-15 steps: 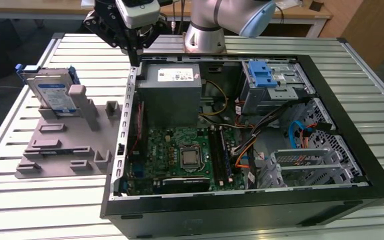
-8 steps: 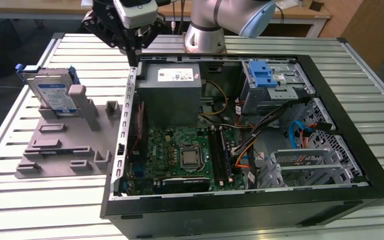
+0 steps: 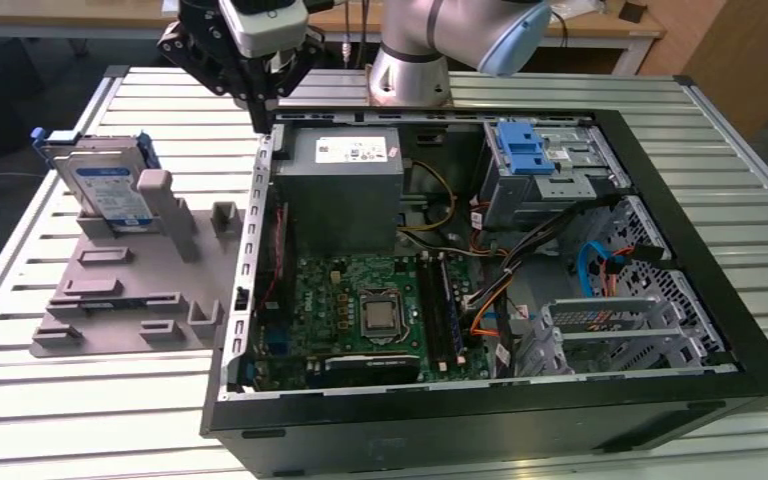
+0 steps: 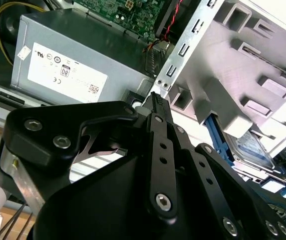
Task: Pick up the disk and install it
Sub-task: 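Reach for the disk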
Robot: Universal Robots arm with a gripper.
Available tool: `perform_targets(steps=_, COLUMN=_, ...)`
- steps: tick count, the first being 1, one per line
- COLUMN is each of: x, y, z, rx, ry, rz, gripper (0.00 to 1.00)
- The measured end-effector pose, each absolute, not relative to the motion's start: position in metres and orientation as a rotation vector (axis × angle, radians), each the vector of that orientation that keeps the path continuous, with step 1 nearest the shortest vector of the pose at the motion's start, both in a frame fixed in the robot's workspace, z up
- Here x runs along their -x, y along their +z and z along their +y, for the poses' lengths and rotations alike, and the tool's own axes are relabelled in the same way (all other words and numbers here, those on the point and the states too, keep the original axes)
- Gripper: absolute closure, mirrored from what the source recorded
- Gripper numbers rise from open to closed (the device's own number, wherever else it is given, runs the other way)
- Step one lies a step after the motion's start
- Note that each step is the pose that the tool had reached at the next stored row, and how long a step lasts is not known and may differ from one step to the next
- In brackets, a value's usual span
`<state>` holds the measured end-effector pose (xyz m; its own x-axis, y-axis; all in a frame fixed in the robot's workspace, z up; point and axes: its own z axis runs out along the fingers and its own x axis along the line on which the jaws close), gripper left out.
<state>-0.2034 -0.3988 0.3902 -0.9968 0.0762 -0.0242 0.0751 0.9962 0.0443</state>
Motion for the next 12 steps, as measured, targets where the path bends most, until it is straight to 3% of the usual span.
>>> perform_targets(steps=12, x=0.220, y=0.390, z=-0.399, rx=-0.118, ry=0.068, rz=3.113, gripper=0.89)
